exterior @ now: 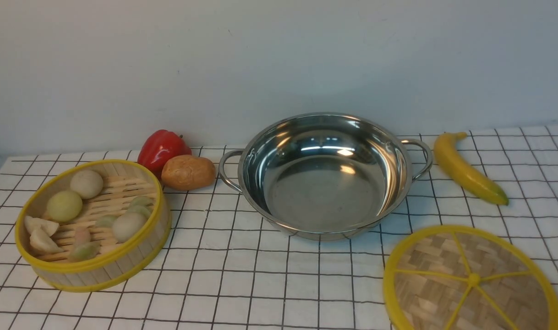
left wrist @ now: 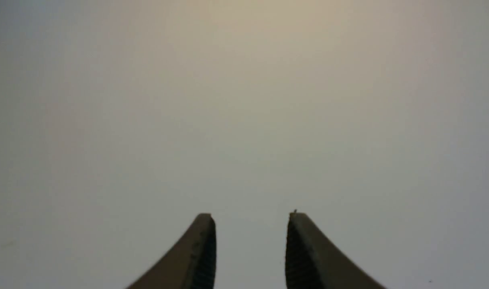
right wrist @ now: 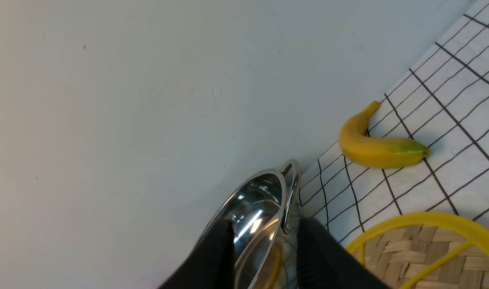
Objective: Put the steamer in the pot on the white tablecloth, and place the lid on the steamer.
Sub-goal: 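Grasp the rim of the steamer basket holding the buns with the left gripper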
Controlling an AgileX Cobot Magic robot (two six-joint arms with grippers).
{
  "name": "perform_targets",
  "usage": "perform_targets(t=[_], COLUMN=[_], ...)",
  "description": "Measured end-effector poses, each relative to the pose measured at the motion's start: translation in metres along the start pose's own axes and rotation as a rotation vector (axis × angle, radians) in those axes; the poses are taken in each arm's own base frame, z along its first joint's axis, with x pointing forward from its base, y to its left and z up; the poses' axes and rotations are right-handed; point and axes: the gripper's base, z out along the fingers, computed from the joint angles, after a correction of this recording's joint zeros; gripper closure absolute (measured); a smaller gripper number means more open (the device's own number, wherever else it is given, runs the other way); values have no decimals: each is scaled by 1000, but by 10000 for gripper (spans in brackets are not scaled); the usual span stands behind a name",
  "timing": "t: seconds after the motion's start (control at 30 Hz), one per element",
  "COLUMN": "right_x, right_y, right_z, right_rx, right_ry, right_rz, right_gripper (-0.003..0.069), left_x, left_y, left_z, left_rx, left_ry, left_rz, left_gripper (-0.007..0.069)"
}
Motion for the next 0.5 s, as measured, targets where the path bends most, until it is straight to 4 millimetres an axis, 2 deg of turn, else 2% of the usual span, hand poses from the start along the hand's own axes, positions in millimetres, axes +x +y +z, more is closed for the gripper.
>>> perform_targets(t=[0.03, 0.07, 0.13, 0.23, 0.3, 0.37, 0.5], right_x=[0, 0, 0, 0, 0, 4, 8], right_y=[0, 0, 0, 0, 0, -1, -2], right_z=[0, 0, 0, 0, 0, 0, 0], right_rx=[0, 0, 0, 0, 1, 12, 25], right_ry=[-1, -1, -1, 1, 5, 41, 88], right_rz=[1, 1, 1, 2, 2, 2, 2], right_gripper=[417, 417, 417, 417, 417, 417, 417], left_x=[-9, -10, -18, -19, -18, -17, -18], left_y=[-3, -3, -6, -5, -4, 6, 31], left_z=[7, 8, 22, 47, 55, 85, 117], left_rx=[-9, -11, -37, -85, -105, -219, -413], left_ry=[47, 56, 196, 412, 461, 554, 604], left_rz=[93, 103, 201, 244, 242, 220, 192], left_gripper=[382, 382, 382, 382, 382, 382, 382])
